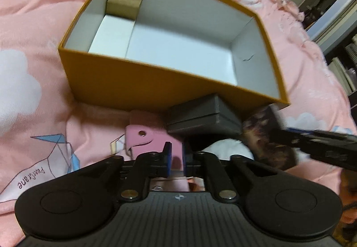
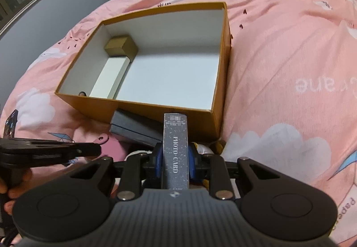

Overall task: Organize objects
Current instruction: 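Grasp the dark grey box with the left tool while the right tool holds the PHOTO CARD pack, then carry the dark grey box and PHOTO CARD pack over the orange box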

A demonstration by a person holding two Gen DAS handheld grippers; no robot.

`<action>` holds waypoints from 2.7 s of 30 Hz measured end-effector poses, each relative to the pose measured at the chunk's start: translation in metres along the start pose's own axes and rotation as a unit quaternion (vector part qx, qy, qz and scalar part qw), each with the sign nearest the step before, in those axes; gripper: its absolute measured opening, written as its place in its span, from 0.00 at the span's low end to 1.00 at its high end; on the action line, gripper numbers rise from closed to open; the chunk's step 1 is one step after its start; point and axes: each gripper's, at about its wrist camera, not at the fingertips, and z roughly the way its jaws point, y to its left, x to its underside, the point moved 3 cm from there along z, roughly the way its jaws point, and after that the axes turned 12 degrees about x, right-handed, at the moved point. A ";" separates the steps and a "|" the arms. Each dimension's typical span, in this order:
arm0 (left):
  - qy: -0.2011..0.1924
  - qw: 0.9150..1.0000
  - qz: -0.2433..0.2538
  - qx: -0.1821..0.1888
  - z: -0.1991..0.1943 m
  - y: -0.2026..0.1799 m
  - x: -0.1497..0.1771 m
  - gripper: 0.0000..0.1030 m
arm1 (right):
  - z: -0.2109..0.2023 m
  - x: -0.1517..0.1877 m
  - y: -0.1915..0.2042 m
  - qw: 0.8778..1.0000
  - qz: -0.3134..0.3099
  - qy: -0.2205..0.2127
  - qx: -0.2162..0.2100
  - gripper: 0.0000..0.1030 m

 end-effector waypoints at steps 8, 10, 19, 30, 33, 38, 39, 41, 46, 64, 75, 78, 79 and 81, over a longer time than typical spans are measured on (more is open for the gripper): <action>-0.024 1.000 0.006 0.017 -0.002 -0.012 -0.015 0.54 | 0.009 0.002 0.014 0.999 -0.032 -0.003 0.000 0.24; -0.029 0.999 0.005 0.017 -0.001 -0.014 -0.018 0.57 | 0.009 0.000 0.017 0.999 -0.036 -0.004 -0.013 0.24; -0.029 0.999 -0.026 0.016 0.012 0.000 -0.035 0.66 | 0.008 -0.004 0.026 0.997 -0.059 -0.011 -0.042 0.25; -0.034 0.999 -0.035 0.024 -0.001 0.010 -0.031 0.36 | 0.004 -0.006 0.044 0.989 -0.135 -0.028 -0.048 0.25; -0.030 0.999 -0.034 0.017 -0.006 0.013 -0.029 0.32 | 0.001 -0.006 0.058 0.978 -0.201 -0.038 -0.041 0.25; -0.038 0.999 -0.023 -0.005 -0.017 0.016 -0.025 0.31 | 0.001 -0.010 0.076 0.959 -0.278 -0.044 -0.041 0.25; -0.040 0.999 -0.022 -0.011 -0.019 0.017 -0.025 0.31 | 0.002 -0.011 0.079 0.956 -0.287 -0.044 -0.042 0.25; -0.046 0.999 -0.011 -0.027 -0.025 0.018 -0.026 0.33 | 0.005 -0.013 0.084 0.952 -0.299 -0.045 -0.039 0.25; -0.049 0.999 0.011 -0.015 -0.030 0.013 -0.029 0.73 | 0.011 -0.018 0.090 0.952 -0.301 -0.043 -0.048 0.26; -0.035 0.999 -0.007 -0.011 0.007 0.015 -0.039 0.89 | 0.019 -0.020 0.082 0.961 -0.270 -0.033 -0.055 0.26; -0.052 0.999 0.012 -0.007 -0.010 0.002 -0.031 0.85 | 0.008 -0.017 0.082 0.956 -0.288 -0.042 -0.036 0.24; -0.067 0.997 0.026 -0.001 -0.026 -0.008 -0.028 0.85 | -0.005 -0.019 0.076 0.958 -0.280 -0.049 -0.032 0.24; -0.073 0.997 0.030 0.002 -0.032 -0.011 -0.026 0.85 | -0.011 -0.020 0.074 0.959 -0.275 -0.054 -0.031 0.24; -0.086 0.996 0.039 0.008 -0.043 -0.018 -0.025 0.85 | -0.022 -0.024 0.069 0.962 -0.264 -0.062 -0.034 0.23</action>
